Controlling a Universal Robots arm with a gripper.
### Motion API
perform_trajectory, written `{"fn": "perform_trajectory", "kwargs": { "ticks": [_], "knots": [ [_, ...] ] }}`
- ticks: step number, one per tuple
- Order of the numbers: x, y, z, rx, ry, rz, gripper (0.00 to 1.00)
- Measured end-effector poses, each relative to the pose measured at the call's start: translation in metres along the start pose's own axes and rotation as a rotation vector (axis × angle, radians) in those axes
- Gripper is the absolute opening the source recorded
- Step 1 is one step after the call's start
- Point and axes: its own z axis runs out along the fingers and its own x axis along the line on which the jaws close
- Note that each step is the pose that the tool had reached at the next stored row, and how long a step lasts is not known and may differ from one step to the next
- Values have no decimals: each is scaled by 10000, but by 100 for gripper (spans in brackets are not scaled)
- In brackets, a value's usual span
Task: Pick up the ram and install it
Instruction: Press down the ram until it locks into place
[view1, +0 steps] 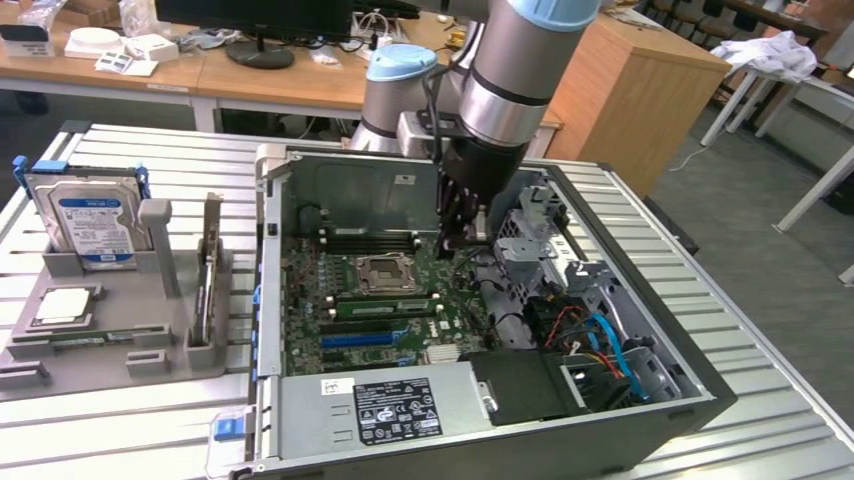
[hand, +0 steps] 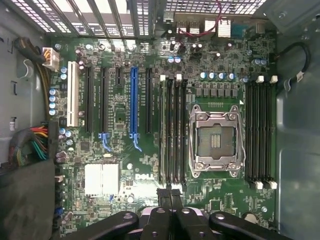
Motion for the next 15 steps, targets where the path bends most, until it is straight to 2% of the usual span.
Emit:
{"fn": "perform_trajectory", "kwargs": {
  "ticks": [15],
  "knots": [
    [6,-2,110,0,0,0,11]
  ]
}}
